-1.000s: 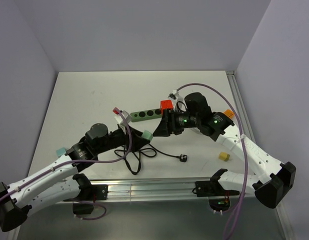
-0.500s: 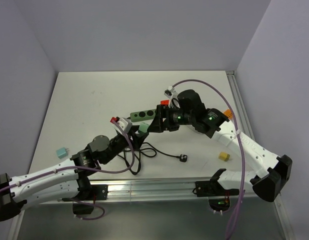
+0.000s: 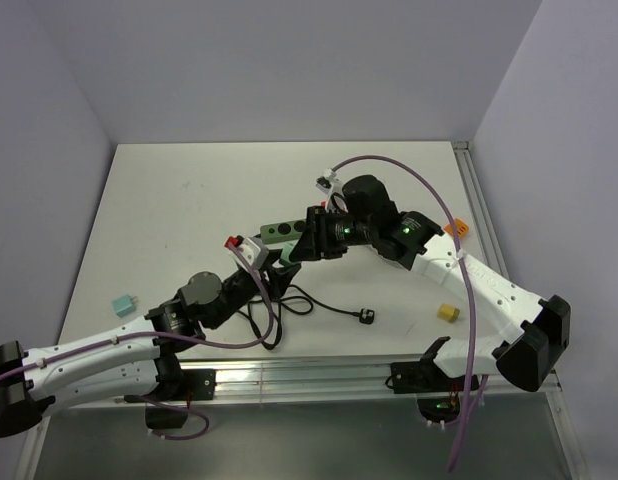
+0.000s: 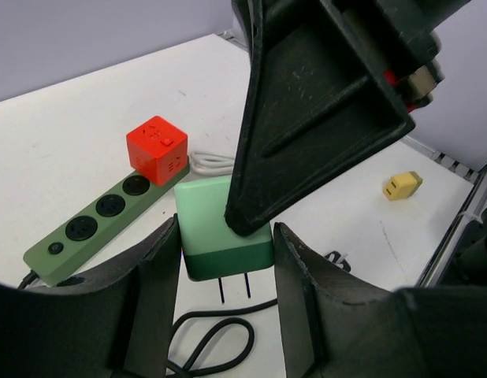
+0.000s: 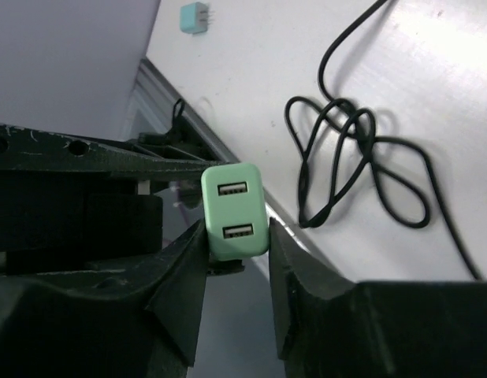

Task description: Insert the plug

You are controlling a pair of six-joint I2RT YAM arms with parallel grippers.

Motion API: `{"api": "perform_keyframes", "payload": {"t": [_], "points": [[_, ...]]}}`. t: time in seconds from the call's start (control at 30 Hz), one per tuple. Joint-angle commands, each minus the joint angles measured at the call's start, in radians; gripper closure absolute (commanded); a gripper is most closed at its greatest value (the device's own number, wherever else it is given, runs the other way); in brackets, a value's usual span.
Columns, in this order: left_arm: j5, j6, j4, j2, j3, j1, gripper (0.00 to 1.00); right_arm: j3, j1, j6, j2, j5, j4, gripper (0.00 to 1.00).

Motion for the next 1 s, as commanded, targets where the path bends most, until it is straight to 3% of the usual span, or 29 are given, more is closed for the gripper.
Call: {"api": "perform_keyframes", "payload": {"t": [0.0, 0.07, 0.1, 0.17, 0.2, 0.23, 0.3, 0.53, 0.63, 0.73, 0.97], "points": [[0.024, -0.013, 0.042, 0.001, 0.032, -0.008, 1.00, 0.016, 0.014, -0.019, 0.013, -0.060, 0.085, 0.63], [0.051, -0.035, 0.003, 0.008, 0.057, -0.008, 0.88, 0.000, 0.016, -0.048, 0.005, -0.076, 0.099, 1.00], [0.063, -0.044, -0.017, 0.011, 0.066, -0.008, 0.76, -0.006, 0.014, -0.057, -0.015, -0.074, 0.110, 1.00], [0.108, -0.079, -0.068, -0.001, 0.085, -0.010, 0.32, -0.042, 0.014, -0.080, -0.055, -0.074, 0.131, 1.00], [0.126, -0.090, -0.077, -0.011, 0.083, -0.008, 0.32, -0.043, 0.014, -0.086, -0.069, -0.074, 0.134, 1.00], [0.143, -0.099, -0.082, -0.045, 0.072, -0.010, 0.19, -0.055, 0.011, -0.095, -0.084, -0.079, 0.137, 1.00], [0.232, -0.116, -0.080, -0.094, 0.051, -0.008, 0.12, -0.062, 0.012, -0.124, -0.122, -0.097, 0.139, 1.00], [0.395, -0.164, 0.010, -0.321, -0.090, -0.008, 0.14, -0.153, 0.011, -0.180, -0.257, -0.300, 0.263, 1.00], [0.451, -0.180, 0.062, -0.321, -0.102, -0.008, 0.19, -0.179, 0.014, -0.178, -0.299, -0.395, 0.332, 1.00], [0.520, -0.190, 0.078, -0.263, -0.069, -0.008, 0.27, -0.173, 0.037, -0.209, -0.326, -0.398, 0.337, 1.00], [0.547, -0.213, 0.146, -0.232, -0.063, -0.008, 0.33, -0.148, 0.075, -0.270, -0.328, -0.384, 0.285, 1.00]]}}
